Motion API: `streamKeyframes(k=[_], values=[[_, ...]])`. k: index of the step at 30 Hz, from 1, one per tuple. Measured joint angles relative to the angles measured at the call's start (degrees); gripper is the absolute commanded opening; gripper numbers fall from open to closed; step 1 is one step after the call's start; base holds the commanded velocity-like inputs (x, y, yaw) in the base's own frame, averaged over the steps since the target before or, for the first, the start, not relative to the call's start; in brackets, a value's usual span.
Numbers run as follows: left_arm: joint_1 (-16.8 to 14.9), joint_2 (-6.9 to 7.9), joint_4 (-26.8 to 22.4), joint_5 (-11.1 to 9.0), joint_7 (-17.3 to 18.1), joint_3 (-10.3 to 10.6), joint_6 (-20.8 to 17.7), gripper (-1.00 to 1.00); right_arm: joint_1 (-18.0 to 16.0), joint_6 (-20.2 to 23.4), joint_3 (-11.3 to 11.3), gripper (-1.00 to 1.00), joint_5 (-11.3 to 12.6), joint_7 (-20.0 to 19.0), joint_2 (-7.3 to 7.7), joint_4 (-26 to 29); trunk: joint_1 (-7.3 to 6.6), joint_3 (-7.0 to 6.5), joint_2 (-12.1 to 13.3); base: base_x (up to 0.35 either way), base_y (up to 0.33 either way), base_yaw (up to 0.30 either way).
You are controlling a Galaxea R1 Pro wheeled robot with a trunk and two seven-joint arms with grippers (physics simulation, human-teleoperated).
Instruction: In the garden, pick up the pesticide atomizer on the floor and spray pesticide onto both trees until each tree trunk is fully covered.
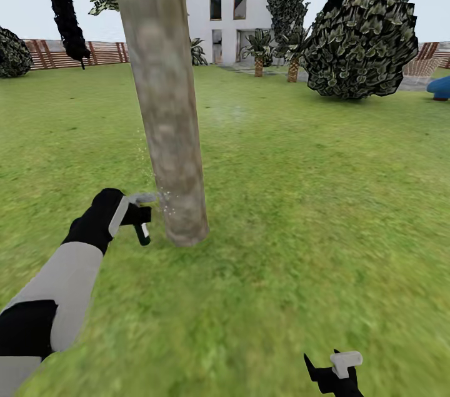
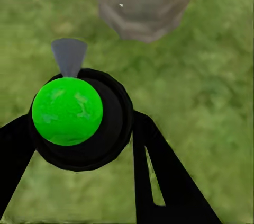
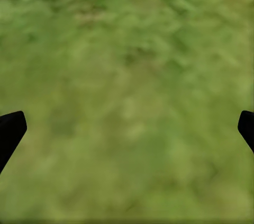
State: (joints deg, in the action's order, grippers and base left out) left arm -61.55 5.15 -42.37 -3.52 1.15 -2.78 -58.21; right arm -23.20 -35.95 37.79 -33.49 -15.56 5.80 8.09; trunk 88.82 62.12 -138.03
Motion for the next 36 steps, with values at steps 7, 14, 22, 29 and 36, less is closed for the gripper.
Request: streamKeyframes(k=[7, 14, 22, 29, 36], values=[[1.8, -0.10, 0.4, -0.7, 0.0, 1.7, 0.1, -1.00, 0.0, 0.0, 0.0, 1.00, 0.0, 0.0, 0.00, 0.0, 0.00, 0.00, 0.0, 0.000, -0.008, 0.000], [2.4, -0.31, 0.4, -0.7, 0.0, 1.6, 0.1, -1.00, 0.0, 0.0, 0.0, 1.00, 0.0, 0.0, 0.00, 0.0, 0.00, 0.00, 0.0, 0.000, -0.253, 0.000], [2.9, -0.23, 0.5, -0.7, -0.1, 1.6, 0.2, -1.00, 0.0, 0.0, 0.0, 1.00, 0.0, 0.0, 0.00, -0.1, 0.00, 0.00, 0.0, 0.000, -0.273, 0.000], [3.2, -0.15, 0.5, -0.7, -0.1, 1.6, 0.2, -1.00, 0.0, 0.0, 0.0, 1.00, 0.0, 0.0, 0.00, -0.1, 0.00, 0.00, 0.0, 0.000, -0.273, 0.082], [3.2, -0.14, 0.4, -0.6, -0.2, 1.6, 0.2, -1.00, 0.0, 0.0, 0.0, 1.00, 0.0, 0.0, 0.00, -0.1, 0.00, 0.00, 0.0, 0.001, -0.273, 0.275]])
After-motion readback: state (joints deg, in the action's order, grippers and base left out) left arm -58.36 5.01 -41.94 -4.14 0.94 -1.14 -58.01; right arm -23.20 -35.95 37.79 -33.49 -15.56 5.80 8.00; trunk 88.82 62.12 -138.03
